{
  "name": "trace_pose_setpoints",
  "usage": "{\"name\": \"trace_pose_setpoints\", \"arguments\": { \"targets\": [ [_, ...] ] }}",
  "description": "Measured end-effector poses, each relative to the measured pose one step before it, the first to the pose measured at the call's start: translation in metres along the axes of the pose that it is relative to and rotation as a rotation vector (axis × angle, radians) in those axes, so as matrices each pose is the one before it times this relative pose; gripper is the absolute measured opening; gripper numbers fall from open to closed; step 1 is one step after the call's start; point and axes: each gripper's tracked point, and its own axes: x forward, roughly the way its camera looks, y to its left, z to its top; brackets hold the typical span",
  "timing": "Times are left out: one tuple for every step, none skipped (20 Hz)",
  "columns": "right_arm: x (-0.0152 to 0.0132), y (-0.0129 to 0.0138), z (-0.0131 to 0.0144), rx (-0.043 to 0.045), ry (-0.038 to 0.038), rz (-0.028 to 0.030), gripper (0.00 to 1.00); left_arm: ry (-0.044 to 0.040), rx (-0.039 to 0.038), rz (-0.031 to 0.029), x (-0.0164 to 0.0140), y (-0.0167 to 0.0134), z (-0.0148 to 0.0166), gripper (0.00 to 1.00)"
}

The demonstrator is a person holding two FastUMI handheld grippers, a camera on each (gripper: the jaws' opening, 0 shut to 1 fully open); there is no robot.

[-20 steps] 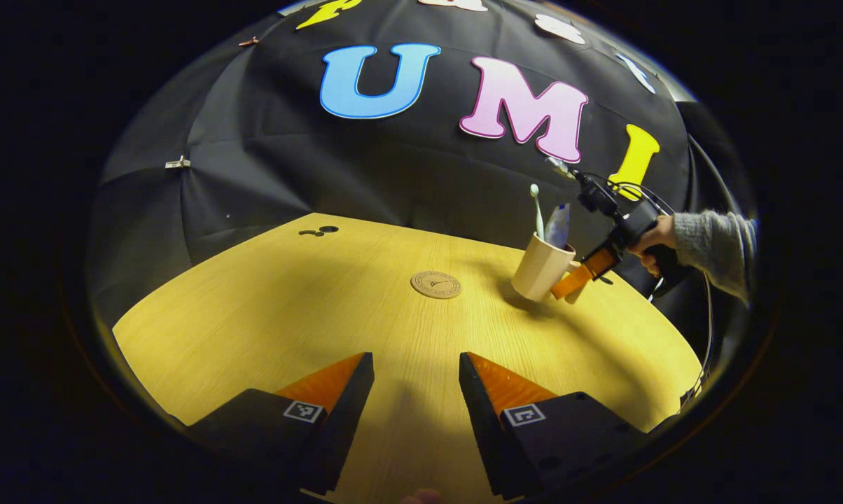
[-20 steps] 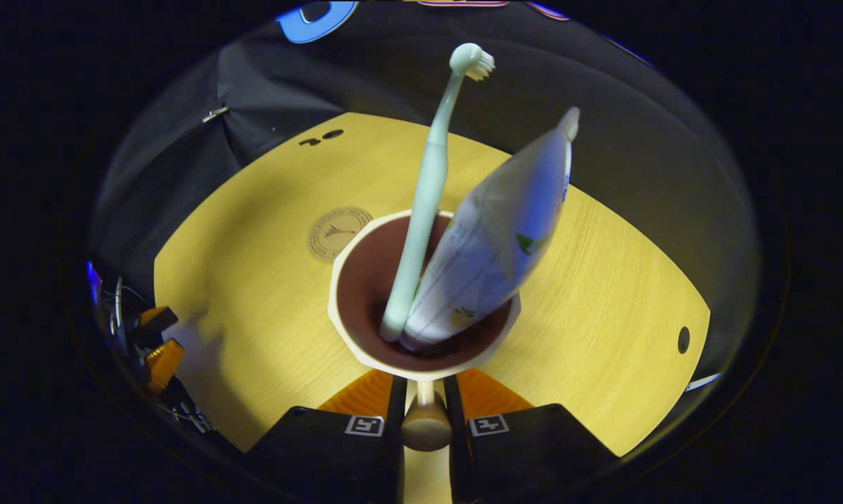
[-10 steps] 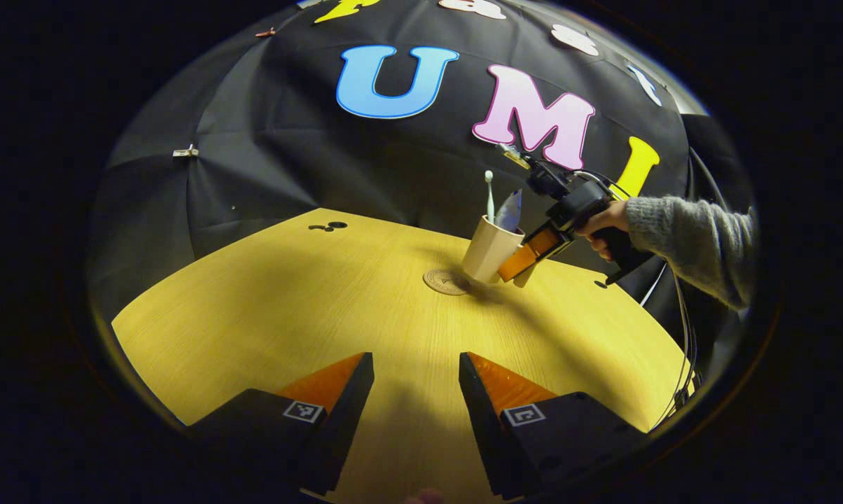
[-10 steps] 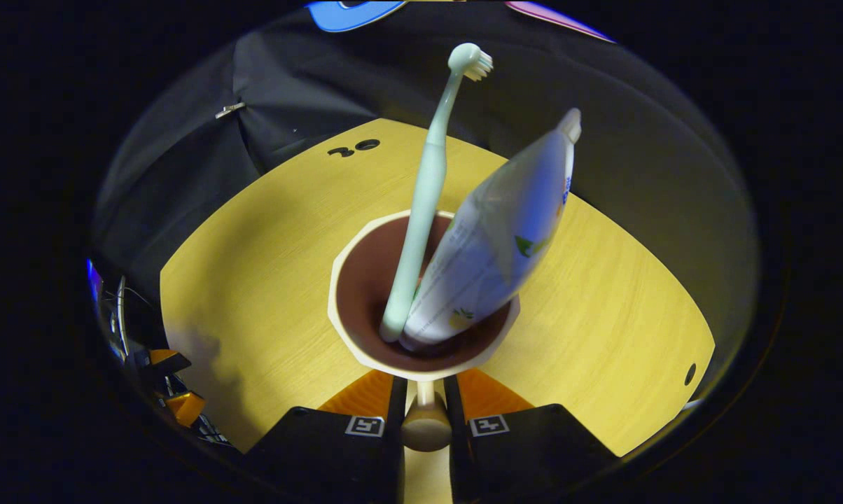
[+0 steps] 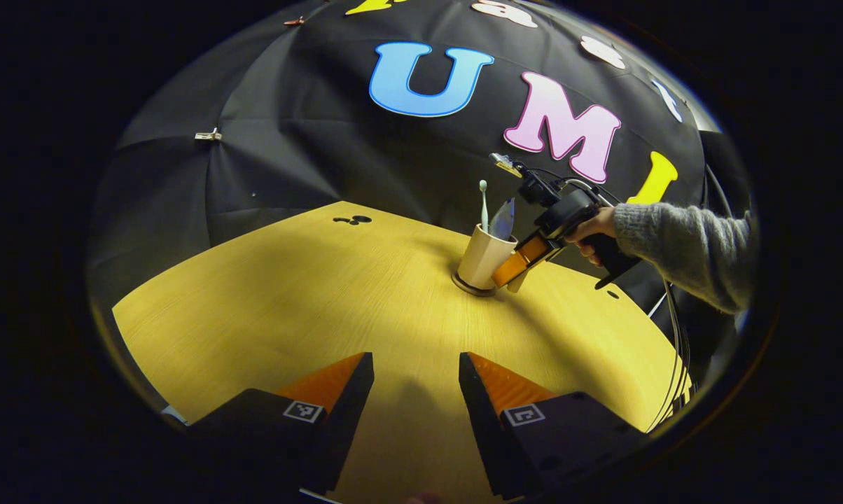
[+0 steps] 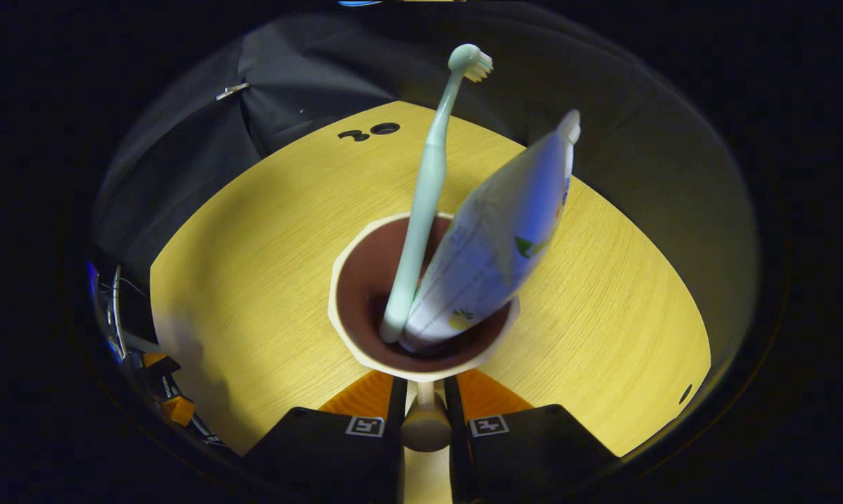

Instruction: Put the toothbrush and toothpaste on the desktop into the cup, then pick up the cup and place it on the coaster on the desktop.

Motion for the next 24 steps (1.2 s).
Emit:
{"name": "trace_pose_setpoints", "arguments": {
  "targets": [
    [0.00074,-0.00028,-0.00040,-0.00091,0.00490,-0.00456,0.29,0.00033,-0.00320,0.00231,-0.00034,0.00231,-0.00007,0.79],
    [0.00091,-0.00021,-0.00076,-0.00240,0.00621,-0.00790,0.29,0.00052,-0.00352,0.00038,0.00053,0.00002,0.00074,0.79],
    [-0.00098,0.00066,0.00010,0.00439,0.00515,0.00070,0.29,0.00058,-0.00154,-0.00119,0.00068,0.00046,-0.00035,0.79],
    [0.00329,0.00086,-0.00067,0.00649,0.00351,-0.00166,0.29,0.00033,0.00053,0.00049,0.00024,0.00026,0.00005,0.78],
    [0.00098,-0.00062,-0.00026,0.00243,0.00397,-0.00239,0.29,0.00274,0.00073,-0.00178,0.00113,-0.00177,-0.00021,0.78],
    [-0.00172,0.00050,0.00175,0.00012,-0.00738,0.00117,0.30,0.00137,0.00158,-0.00133,0.00020,-0.00164,0.00077,0.78],
    [0.00034,-0.00073,0.00000,0.00404,-0.00623,0.00011,0.31,0.00179,0.00186,-0.00272,0.00085,0.00027,-0.00046,0.79],
    [0.00094,0.00294,0.00081,0.00761,-0.00552,0.01115,0.40,0.00002,0.00221,-0.00246,-0.00005,-0.00079,0.00114,0.79],
    [0.00071,0.00006,-0.00054,-0.00107,-0.00060,-0.00544,0.42,-0.00034,0.00321,-0.00283,-0.00065,-0.00117,0.00187,0.79],
    [-0.00088,-0.00010,0.00100,-0.01150,0.00100,-0.00363,0.44,0.00103,0.00201,0.00012,-0.00001,-0.00045,0.00027,0.78],
    [-0.00268,-0.00014,-0.00121,-0.00479,0.00453,0.00156,0.55,-0.00142,0.00081,-0.00040,-0.00192,0.00064,0.00172,0.79],
    [-0.00358,0.00086,-0.00056,-0.00530,-0.00114,0.00178,0.55,-0.00134,0.00127,-0.00055,-0.00188,-0.00005,0.00176,0.79],
    [-0.00262,0.00078,-0.00023,-0.00288,-0.00318,-0.00310,0.62,-0.00096,0.00219,-0.00449,-0.00152,-0.00212,0.00208,0.79],
    [-0.00403,0.00214,0.00145,0.00556,-0.01425,-0.00051,0.67,0.00123,0.00393,-0.01647,-0.00295,-0.00421,0.00261,0.79],
    [-0.00239,0.00152,0.00196,0.01195,-0.01481,-0.00138,0.68,0.00349,0.00957,-0.00345,-0.00307,0.00013,0.00182,0.78],
    [-0.00435,0.00193,0.00285,0.01137,-0.02069,0.00141,0.80,0.00376,0.01499,0.00291,-0.00267,0.00074,0.00332,0.79],
    [-0.00697,0.00240,0.00299,0.00549,-0.02287,0.00212,0.80,0.00177,0.02593,0.00659,-0.00638,-0.00002,0.00930,0.80],
    [-0.00873,0.00292,0.00387,0.00376,-0.02926,0.00022,0.83,0.00608,0.00899,-0.00184,-0.00467,-0.00091,0.00551,0.79],
    [-0.00779,0.00169,0.00585,0.00433,-0.03235,0.00026,0.85,0.00800,0.00635,-0.00299,-0.00397,-0.00110,0.00577,0.80],
    [-0.01054,0.00140,0.00601,0.00927,-0.03707,-0.00441,0.86,-0.00155,0.00705,0.00166,-0.00391,-0.00123,0.00860,0.80],
    [-0.01151,0.00248,0.00864,0.00820,-0.04590,-0.00020,0.86,-0.00511,0.00773,-0.00270,-0.00451,-0.00166,0.00909,0.80],
    [-0.01016,0.00204,0.00950,0.00815,-0.04765,-0.00639,0.95,-0.00947,0.01142,-0.00030,-0.00378,-0.00239,0.01029,0.81],
    [-0.01220,0.00101,0.00952,0.00627,-0.04543,-0.00934,0.98,-0.00894,0.01497,0.00463,-0.00356,-0.00078,0.00881,0.82],
    [-0.01558,0.00061,0.00908,0.00131,-0.04282,-0.01048,1.00,-0.01403,0.01624,0.00315,-0.00440,-0.00152,0.01141,0.83]
  ]
}}
